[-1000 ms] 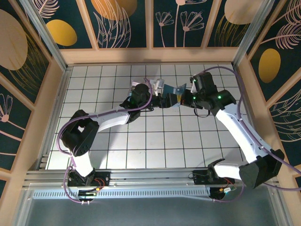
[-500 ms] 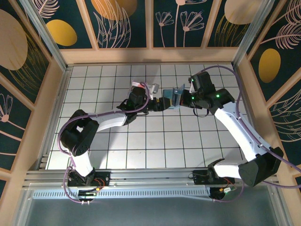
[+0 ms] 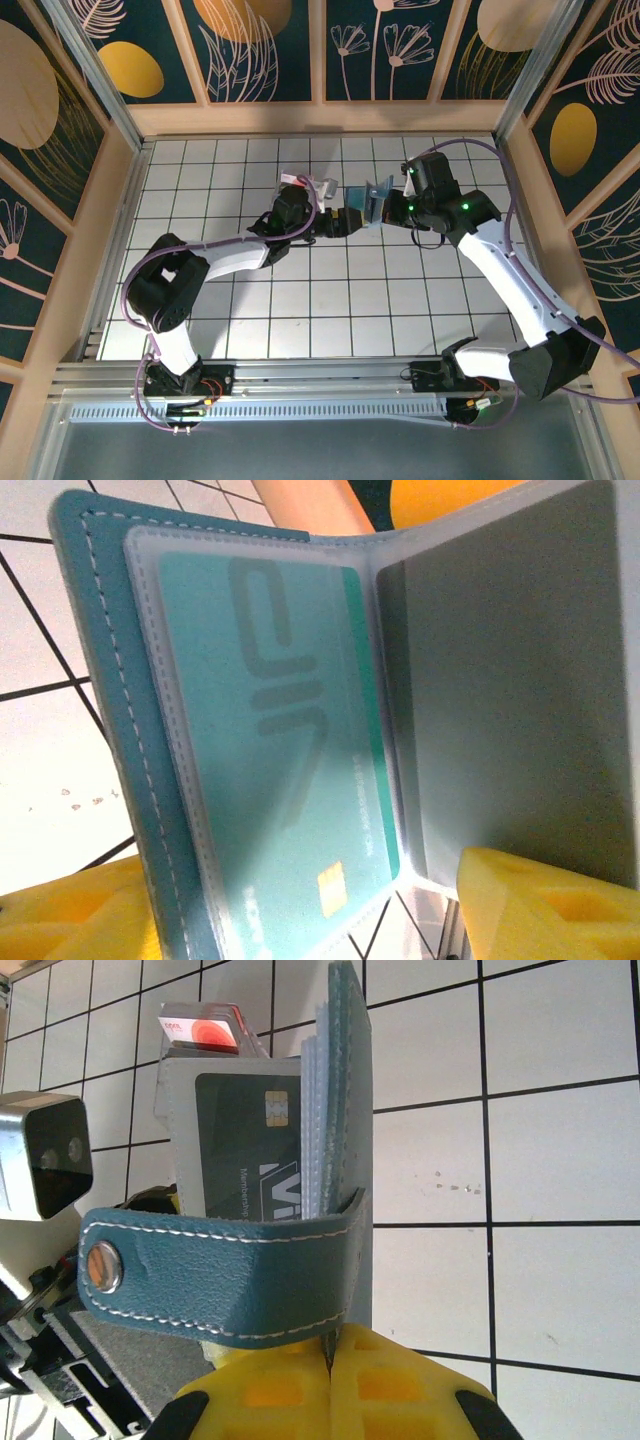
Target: Take the credit cards out of the card holder
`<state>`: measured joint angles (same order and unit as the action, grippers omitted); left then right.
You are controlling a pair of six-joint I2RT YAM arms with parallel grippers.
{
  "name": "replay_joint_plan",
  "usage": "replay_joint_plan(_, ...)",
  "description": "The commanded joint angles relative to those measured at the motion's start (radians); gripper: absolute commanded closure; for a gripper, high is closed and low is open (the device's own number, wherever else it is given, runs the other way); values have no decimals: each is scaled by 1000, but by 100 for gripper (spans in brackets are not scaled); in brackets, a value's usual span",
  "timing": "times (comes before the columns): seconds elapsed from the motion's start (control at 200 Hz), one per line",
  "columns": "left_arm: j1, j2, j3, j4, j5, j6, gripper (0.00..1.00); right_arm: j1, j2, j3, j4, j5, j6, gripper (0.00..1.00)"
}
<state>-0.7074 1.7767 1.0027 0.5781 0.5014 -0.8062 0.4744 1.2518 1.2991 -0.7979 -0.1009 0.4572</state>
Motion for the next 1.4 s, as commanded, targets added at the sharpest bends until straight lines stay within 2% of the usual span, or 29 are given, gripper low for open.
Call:
replay_joint_plan(0.0,2,-55,-24,57,16,-11,34,9,-39,-14,40,20,-1,100)
replay_joint_plan(0.08,2,-57,-24,62,16,-19,49,9,-49,-21,47,18,3,100)
replay_joint_plan(0.46,7,-89,-68,73,19,-26,100,8,-109,-54,106,-6,3,100)
replay_joint_plan(0.535,6,-98,-72,83,26,-28,100,3,-147,-96,171,-9,0,100)
replay_joint_plan(0.566,7,-102,-73,87,29,-27,100,-2,-170,-116,201,-19,1,97)
replay_joint_plan(0.706,7,-121,-72,109,54,-32,100,-50,-264,-243,408,-133,28,91)
replay_joint_plan(0.821,8,-125,-76,143,81,-50,100,-88,-295,-304,511,-214,58,92)
replay_joint_plan(0.861,7,-123,-79,153,86,-59,100,-96,-296,-310,528,-234,63,95)
replay_joint_plan(1.086,8,-96,-74,178,89,-84,100,-96,-250,-326,639,-378,121,99)
replay_joint_plan(1.201,7,-82,-73,186,97,-95,100,-88,-222,-310,598,-340,110,100)
replay_joint_plan(1.396,7,-92,-81,176,85,-91,100,-89,-260,-280,472,-162,71,100)
